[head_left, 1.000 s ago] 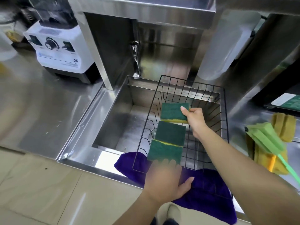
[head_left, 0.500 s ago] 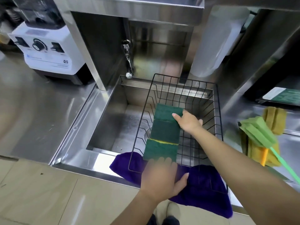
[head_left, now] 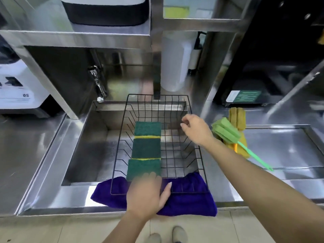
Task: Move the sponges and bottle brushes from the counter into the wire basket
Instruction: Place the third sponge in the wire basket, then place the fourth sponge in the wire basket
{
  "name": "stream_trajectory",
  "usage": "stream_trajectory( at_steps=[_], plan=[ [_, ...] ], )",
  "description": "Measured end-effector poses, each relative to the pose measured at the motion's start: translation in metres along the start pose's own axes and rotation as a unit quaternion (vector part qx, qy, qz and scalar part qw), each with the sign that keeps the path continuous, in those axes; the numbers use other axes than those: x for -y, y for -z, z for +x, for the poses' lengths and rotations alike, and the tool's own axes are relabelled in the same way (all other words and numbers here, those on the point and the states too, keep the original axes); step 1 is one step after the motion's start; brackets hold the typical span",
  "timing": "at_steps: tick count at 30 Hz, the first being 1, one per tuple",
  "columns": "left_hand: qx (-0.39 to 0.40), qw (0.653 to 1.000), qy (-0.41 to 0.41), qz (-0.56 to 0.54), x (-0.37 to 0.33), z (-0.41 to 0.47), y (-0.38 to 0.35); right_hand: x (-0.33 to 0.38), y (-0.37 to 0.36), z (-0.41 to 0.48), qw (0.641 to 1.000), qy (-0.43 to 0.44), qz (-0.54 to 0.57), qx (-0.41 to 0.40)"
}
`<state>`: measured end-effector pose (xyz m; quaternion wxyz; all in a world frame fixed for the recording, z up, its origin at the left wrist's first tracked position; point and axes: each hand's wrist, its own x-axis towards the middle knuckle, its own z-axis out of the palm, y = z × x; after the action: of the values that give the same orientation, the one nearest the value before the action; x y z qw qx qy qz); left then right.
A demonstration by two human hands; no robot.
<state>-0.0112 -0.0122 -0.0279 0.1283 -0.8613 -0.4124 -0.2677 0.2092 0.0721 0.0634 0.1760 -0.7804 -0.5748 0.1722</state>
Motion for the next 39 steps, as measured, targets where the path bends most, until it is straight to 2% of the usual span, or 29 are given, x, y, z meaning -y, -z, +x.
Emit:
stream_trajectory(
  at_steps=[5,10,12,14,17,20,25,30,35,39],
  plan=[
    [0.024,0.998,-0.051,-0.013,-0.024,0.009,0.000,-0.040,0.024,-0.020,0.999,-0.010,0.019,-0.043],
    [0.047,0.995,-0.071,-0.047,-0.063,0.020,-0.004,-0.068,0.031,-0.049,0.975,0.029,0.020,-0.219],
    [0.057,0.994,-0.078,-0.044,-0.069,0.023,-0.006,-0.082,0.033,-0.051,0.967,0.004,0.002,-0.254],
    [0.070,0.993,-0.079,-0.047,-0.070,0.023,-0.007,-0.096,0.035,-0.054,0.966,-0.081,-0.006,-0.247],
    [0.074,0.993,-0.075,-0.053,-0.069,0.022,-0.008,-0.113,0.033,-0.060,0.968,-0.175,0.015,-0.180],
    [0.069,0.993,-0.076,-0.059,-0.069,0.022,-0.009,-0.125,0.025,-0.064,0.981,-0.167,-0.006,-0.097],
    [0.062,0.993,-0.071,-0.072,-0.069,0.021,-0.012,-0.128,0.012,-0.067,0.988,-0.115,-0.103,-0.015],
    [0.074,0.992,-0.076,-0.063,-0.068,0.021,-0.013,-0.127,0.012,-0.059,0.985,-0.115,-0.113,-0.055],
    [0.079,0.992,-0.075,-0.060,-0.068,0.021,-0.013,-0.112,0.022,-0.058,0.986,-0.125,0.008,-0.106],
    [0.083,0.992,-0.077,-0.056,-0.068,0.020,-0.013,-0.094,0.025,-0.055,0.989,-0.118,0.052,-0.077]
  ],
)
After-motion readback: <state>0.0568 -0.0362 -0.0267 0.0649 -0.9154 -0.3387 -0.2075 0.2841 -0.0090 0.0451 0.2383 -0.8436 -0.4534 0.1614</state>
